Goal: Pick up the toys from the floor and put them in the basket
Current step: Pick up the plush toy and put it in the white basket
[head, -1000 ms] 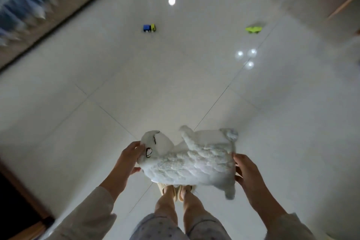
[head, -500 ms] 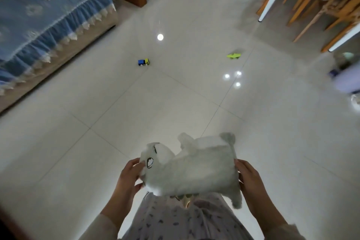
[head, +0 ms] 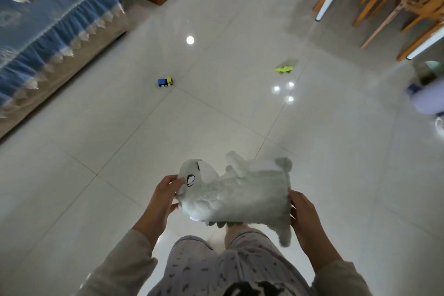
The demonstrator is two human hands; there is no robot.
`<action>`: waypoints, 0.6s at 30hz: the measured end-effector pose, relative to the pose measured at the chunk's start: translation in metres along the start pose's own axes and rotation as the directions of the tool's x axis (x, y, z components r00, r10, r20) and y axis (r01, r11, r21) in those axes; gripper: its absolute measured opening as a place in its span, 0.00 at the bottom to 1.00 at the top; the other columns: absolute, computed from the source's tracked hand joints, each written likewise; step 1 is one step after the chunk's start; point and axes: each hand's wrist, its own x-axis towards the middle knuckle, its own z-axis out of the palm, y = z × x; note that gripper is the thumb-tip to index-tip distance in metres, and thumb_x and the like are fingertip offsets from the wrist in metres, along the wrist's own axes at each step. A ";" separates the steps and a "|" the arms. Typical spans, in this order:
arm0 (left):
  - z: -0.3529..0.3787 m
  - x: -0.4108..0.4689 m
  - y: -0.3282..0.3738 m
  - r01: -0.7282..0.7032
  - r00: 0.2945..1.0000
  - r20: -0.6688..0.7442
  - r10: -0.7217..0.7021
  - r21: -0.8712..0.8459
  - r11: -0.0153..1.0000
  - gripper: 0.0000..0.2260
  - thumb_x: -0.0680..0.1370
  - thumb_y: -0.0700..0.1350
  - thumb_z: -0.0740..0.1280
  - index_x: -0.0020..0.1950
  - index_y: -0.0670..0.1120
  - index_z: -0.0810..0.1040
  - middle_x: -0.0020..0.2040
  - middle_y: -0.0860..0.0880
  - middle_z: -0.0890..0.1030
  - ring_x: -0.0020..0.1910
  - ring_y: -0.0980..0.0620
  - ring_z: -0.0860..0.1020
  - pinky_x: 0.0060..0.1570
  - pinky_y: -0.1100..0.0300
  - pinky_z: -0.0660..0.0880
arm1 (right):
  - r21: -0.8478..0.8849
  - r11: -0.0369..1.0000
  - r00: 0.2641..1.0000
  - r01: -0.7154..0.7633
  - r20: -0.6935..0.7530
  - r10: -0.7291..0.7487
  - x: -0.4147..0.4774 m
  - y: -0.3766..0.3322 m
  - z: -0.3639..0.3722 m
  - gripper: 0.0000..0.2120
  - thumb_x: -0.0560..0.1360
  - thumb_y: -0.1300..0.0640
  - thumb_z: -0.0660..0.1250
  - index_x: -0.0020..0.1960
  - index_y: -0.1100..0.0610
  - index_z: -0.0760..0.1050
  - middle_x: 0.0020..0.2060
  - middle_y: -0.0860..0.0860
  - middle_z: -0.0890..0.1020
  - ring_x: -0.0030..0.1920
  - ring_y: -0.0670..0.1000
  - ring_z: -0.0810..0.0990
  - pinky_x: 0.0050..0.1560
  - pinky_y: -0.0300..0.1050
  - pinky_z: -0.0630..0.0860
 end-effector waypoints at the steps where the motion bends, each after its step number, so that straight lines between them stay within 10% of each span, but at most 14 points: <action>1: 0.008 0.008 0.010 0.009 1.000 -0.019 -0.008 0.008 1.000 0.03 0.76 0.45 0.63 0.45 0.50 0.76 0.44 0.48 0.78 0.41 0.48 0.75 0.36 0.59 0.71 | -0.012 1.000 1.000 -0.019 0.004 0.019 0.012 -0.013 0.002 0.14 0.78 0.55 0.59 0.56 0.63 0.76 0.54 0.62 0.80 0.56 0.64 0.79 0.55 0.61 0.77; 9: 0.055 0.068 0.101 -0.006 0.990 -0.138 0.005 -0.010 1.000 0.03 0.77 0.43 0.62 0.47 0.47 0.75 0.45 0.46 0.78 0.43 0.47 0.75 0.38 0.57 0.72 | -0.099 0.995 0.987 -0.003 0.159 0.019 0.106 -0.130 0.016 0.15 0.78 0.53 0.59 0.56 0.62 0.76 0.56 0.62 0.79 0.52 0.58 0.78 0.44 0.48 0.76; 18: 0.084 0.136 0.174 0.008 0.985 -0.169 -0.032 -0.138 0.990 0.07 0.77 0.43 0.62 0.53 0.44 0.74 0.45 0.47 0.77 0.43 0.47 0.75 0.40 0.55 0.73 | -0.174 0.983 0.980 0.050 0.196 -0.015 0.181 -0.241 0.043 0.14 0.78 0.54 0.60 0.57 0.61 0.75 0.56 0.62 0.80 0.59 0.63 0.78 0.57 0.59 0.76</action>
